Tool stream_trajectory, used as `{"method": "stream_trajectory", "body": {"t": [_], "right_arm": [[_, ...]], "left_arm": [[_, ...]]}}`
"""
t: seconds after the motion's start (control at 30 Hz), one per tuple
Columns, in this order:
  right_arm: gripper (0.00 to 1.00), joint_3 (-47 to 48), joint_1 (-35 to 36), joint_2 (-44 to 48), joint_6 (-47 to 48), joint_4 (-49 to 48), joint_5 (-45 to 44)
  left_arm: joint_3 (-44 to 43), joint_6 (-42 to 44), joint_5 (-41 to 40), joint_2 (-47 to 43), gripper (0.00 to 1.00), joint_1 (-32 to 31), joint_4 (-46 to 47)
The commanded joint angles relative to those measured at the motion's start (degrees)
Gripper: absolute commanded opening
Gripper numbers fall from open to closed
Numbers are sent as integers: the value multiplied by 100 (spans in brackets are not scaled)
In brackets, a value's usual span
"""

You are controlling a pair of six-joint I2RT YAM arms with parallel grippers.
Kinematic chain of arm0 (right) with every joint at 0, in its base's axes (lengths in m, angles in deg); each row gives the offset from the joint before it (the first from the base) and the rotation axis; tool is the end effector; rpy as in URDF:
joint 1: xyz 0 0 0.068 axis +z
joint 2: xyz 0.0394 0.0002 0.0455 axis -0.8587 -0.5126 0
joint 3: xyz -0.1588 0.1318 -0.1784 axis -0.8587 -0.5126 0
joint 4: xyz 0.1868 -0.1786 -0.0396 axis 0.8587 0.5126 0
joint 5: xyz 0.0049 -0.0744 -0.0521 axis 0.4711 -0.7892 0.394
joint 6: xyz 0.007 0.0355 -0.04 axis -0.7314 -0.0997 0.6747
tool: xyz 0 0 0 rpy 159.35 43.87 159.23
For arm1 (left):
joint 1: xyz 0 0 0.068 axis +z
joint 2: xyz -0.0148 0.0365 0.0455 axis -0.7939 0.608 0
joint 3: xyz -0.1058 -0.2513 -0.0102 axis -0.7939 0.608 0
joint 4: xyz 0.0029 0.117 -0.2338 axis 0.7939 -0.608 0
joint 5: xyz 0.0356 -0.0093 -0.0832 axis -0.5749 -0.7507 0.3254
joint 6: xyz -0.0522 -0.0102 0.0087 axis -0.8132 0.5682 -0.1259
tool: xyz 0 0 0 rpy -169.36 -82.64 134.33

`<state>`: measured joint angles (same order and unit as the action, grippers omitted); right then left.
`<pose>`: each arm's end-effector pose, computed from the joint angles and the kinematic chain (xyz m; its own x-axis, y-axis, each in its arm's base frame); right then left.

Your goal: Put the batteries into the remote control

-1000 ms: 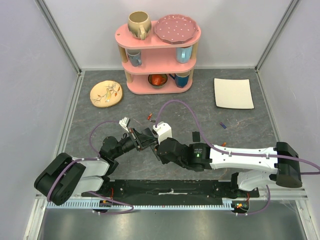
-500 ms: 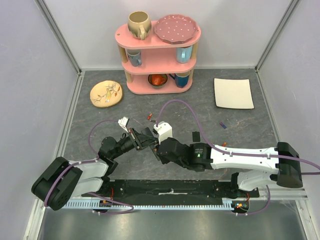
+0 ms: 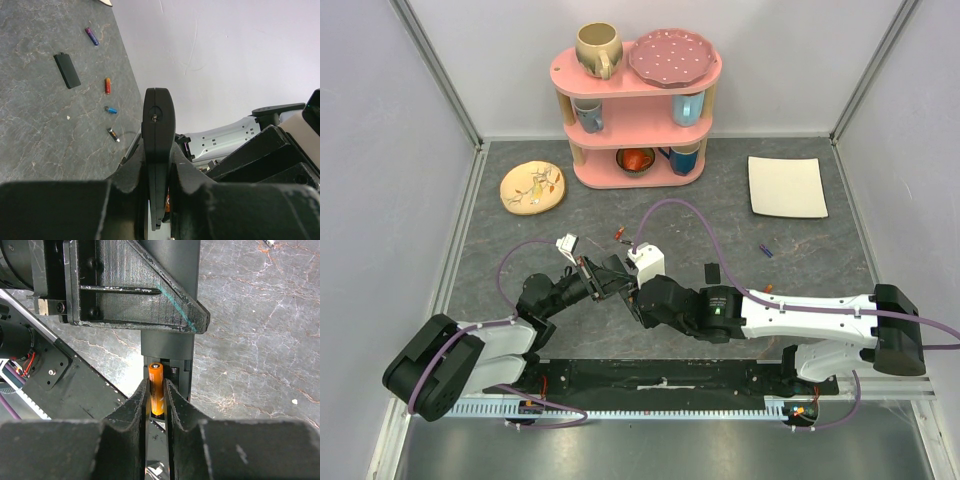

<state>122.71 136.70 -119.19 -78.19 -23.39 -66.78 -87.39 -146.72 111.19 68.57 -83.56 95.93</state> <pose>0.0771 0.2820 0.2778 -0.6416 -0.1487 -0.7525 -0.5361 0.7886 0.3013 0.1487 -0.1093 0.1752 -0.8083 -0.4991 -0.3125 0.3134 0.0847 -0.9458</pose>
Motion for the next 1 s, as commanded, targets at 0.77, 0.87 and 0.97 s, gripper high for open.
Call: {"method": "stream_trajectory", "body": {"t": [0.77, 0.87, 0.97], "right_arm": [[26, 27, 104, -367, 157, 770, 72], [28, 115, 95, -411, 166, 823, 37], [29, 168, 95, -437, 175, 884, -25]], "left_arm": [[-297, -267, -230, 115, 2, 7, 1343], [-315, -249, -212, 107, 2, 7, 1281], [-315, -240, -221, 107, 2, 7, 1264]]}}
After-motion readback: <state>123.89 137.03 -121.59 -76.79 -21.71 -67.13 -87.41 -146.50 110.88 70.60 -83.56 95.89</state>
